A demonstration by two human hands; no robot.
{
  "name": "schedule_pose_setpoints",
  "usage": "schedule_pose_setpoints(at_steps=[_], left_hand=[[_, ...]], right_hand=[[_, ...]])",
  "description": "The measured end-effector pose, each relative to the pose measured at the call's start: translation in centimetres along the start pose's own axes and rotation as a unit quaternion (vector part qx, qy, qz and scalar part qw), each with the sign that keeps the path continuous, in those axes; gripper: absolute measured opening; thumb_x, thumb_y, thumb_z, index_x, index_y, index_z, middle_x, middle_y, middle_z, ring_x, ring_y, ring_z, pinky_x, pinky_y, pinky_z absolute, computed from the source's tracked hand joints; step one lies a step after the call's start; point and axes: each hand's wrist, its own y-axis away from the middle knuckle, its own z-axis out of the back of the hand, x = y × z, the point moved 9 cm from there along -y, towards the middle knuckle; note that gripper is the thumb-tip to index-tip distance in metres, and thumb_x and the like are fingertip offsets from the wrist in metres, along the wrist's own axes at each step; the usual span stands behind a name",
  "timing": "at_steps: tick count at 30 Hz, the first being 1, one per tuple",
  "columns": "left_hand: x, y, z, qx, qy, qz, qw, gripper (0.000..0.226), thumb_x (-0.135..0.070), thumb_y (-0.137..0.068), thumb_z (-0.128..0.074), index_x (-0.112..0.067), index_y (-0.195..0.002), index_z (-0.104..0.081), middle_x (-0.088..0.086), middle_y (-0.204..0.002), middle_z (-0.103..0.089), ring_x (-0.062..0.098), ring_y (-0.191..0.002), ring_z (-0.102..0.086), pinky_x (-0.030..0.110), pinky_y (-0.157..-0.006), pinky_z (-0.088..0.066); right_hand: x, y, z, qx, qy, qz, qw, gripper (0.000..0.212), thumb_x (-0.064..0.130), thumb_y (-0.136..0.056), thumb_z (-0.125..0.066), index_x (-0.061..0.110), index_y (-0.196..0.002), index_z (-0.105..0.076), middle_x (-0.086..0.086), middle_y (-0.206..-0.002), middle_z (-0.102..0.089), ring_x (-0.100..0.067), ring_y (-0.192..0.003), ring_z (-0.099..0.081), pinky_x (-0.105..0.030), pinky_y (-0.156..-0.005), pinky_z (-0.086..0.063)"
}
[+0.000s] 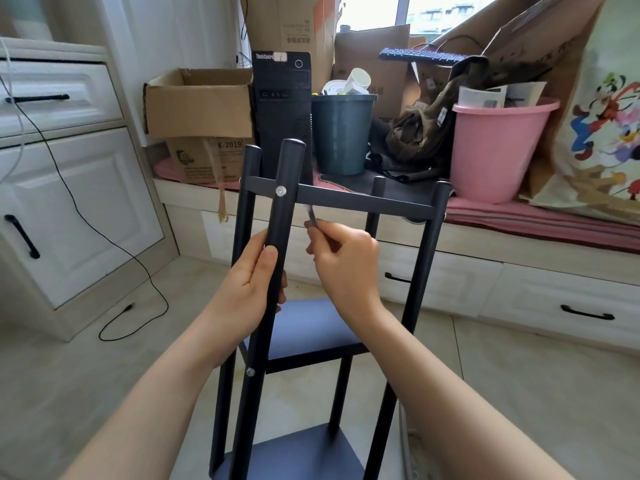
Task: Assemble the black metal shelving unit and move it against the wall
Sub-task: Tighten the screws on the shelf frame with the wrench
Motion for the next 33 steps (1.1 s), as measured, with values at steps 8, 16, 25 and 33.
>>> schedule_pose_setpoints(at_steps=[8,16,25,33], left_hand=[[-0.1,-0.1,-0.2,-0.009,-0.018,-0.009,1.0,0.028,-0.034,-0.108,-0.031,-0.044,-0.13,-0.047,0.007,-0.079,-0.053,0.011,-0.066,-0.053,0.021,-0.061,-0.051],[-0.6,0.1,-0.2,-0.046,-0.033,-0.032,0.998,0.023,-0.032,-0.107,-0.035,-0.039,-0.124,-0.048,0.009,-0.078,-0.054,0.011,-0.063,-0.053,0.021,-0.058,-0.049],[-1.6,0.6,-0.3,-0.069,-0.035,-0.077,0.994,0.024,-0.025,-0.107,-0.037,-0.045,-0.116,-0.047,0.005,-0.07,-0.053,0.011,-0.059,-0.052,0.021,-0.055,-0.047],[-0.7,-0.1,0.0,-0.051,-0.026,-0.074,0.996,0.03,-0.047,-0.094,-0.036,-0.045,-0.122,-0.046,-0.003,-0.068,-0.052,0.011,-0.061,-0.051,0.023,-0.059,-0.049]], right_hand=[[0.7,-1.0,0.4,0.017,0.045,0.009,0.999,0.026,0.013,-0.095,-0.063,0.005,-0.072,-0.073,-0.004,-0.059,-0.066,-0.025,-0.055,-0.061,-0.04,-0.061,-0.051],[0.4,-0.5,0.6,-0.007,0.046,-0.013,0.999,0.017,0.021,-0.096,-0.064,0.016,-0.092,-0.079,0.006,-0.073,-0.074,-0.014,-0.068,-0.067,-0.034,-0.072,-0.053],[-0.9,0.8,-0.9,-0.068,-0.077,-0.009,0.995,0.015,0.012,-0.09,-0.069,0.013,-0.101,-0.079,0.003,-0.08,-0.075,-0.007,-0.075,-0.066,-0.02,-0.068,-0.05],[-1.4,-0.4,-1.9,-0.127,-0.046,0.04,0.99,0.014,0.011,-0.088,-0.069,0.007,-0.098,-0.078,-0.001,-0.075,-0.071,-0.013,-0.074,-0.052,-0.031,-0.071,-0.047]])
